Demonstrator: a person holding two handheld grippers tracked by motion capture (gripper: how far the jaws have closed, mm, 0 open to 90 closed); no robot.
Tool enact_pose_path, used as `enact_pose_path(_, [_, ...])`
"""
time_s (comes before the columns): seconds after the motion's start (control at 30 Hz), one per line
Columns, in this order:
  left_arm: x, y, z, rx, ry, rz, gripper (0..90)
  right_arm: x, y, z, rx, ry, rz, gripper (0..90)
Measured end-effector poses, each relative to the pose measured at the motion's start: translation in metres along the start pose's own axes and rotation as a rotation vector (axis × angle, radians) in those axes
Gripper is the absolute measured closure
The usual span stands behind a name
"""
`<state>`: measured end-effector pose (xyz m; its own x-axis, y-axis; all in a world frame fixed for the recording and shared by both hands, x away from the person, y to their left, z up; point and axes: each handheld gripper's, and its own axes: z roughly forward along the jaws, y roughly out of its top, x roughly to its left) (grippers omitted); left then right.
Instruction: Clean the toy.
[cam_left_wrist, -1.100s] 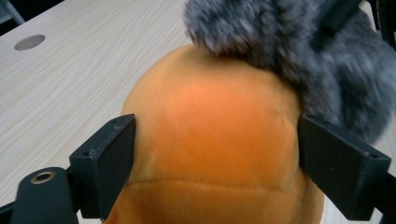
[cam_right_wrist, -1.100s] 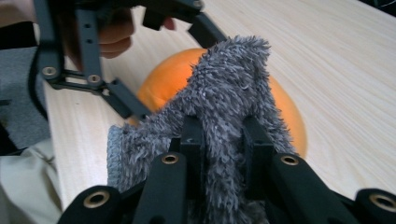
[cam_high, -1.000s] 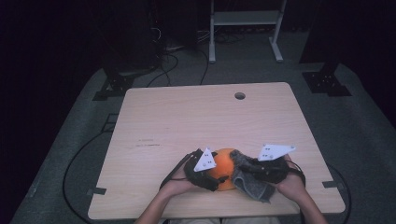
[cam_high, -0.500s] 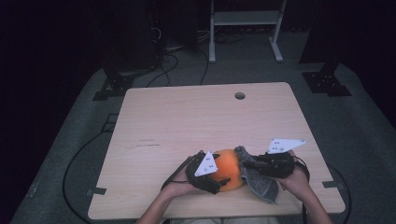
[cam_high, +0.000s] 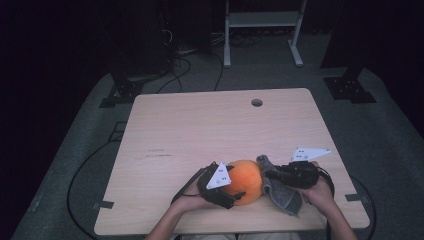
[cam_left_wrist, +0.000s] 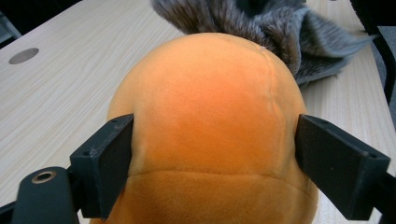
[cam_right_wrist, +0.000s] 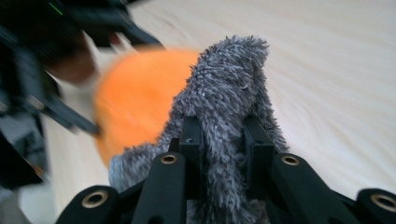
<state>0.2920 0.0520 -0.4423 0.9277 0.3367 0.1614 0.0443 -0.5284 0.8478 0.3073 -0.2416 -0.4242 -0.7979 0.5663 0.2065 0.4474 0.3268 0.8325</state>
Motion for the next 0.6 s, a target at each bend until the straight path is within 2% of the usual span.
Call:
enact_pose_path(0.07, [0.002, -0.001, 0.0, 0.002, -0.002, -0.008, 13.9, 0.004, 0.002, 0.006, -0.009, 0.016, -0.004, 73.2])
enact_pose_path(0.17, [0.003, -0.002, 0.0, -0.002, -0.001, -0.016, 13.9, -0.007, -0.006, 0.011, 0.003, 0.021, 0.05, 73.4])
enact_pose_path(0.27, [0.002, -0.001, 0.0, -0.002, 0.005, -0.015, 13.9, -0.015, -0.015, 0.012, 0.076, -0.038, 0.066, 73.4])
enact_pose_path(0.3, [0.002, -0.001, 0.0, 0.0, 0.007, -0.015, 13.9, -0.014, -0.016, 0.011, 0.078, -0.051, 0.066, 73.4])
enact_pose_path(0.37, [0.003, 0.0, 0.001, 0.001, 0.009, -0.015, 13.5, -0.008, -0.01, 0.005, 0.047, -0.066, 0.036, 73.2])
enact_pose_path(0.4, [0.003, 0.0, 0.001, 0.002, 0.009, -0.015, 13.5, -0.002, -0.004, 0.001, 0.001, -0.059, 0.018, 73.0])
enact_pose_path(0.43, [0.004, 0.0, 0.001, 0.003, 0.009, -0.015, 13.4, 0.006, 0.004, -0.003, -0.058, -0.03, -0.003, 73.0])
enact_pose_path(0.47, [0.004, 0.001, 0.001, 0.005, 0.011, -0.018, 13.1, 0.01, 0.008, -0.003, -0.075, -0.022, -0.019, 73.0])
enact_pose_path(0.53, [0.004, 0.001, 0.001, 0.008, 0.013, -0.019, 12.2, 0.018, 0.013, 0.002, -0.071, -0.006, -0.054, 73.1])
enact_pose_path(0.6, [0.004, 0.002, 0.001, 0.007, 0.016, -0.017, 11.4, 0.021, 0.01, 0.013, -0.024, -0.018, -0.079, 73.3])
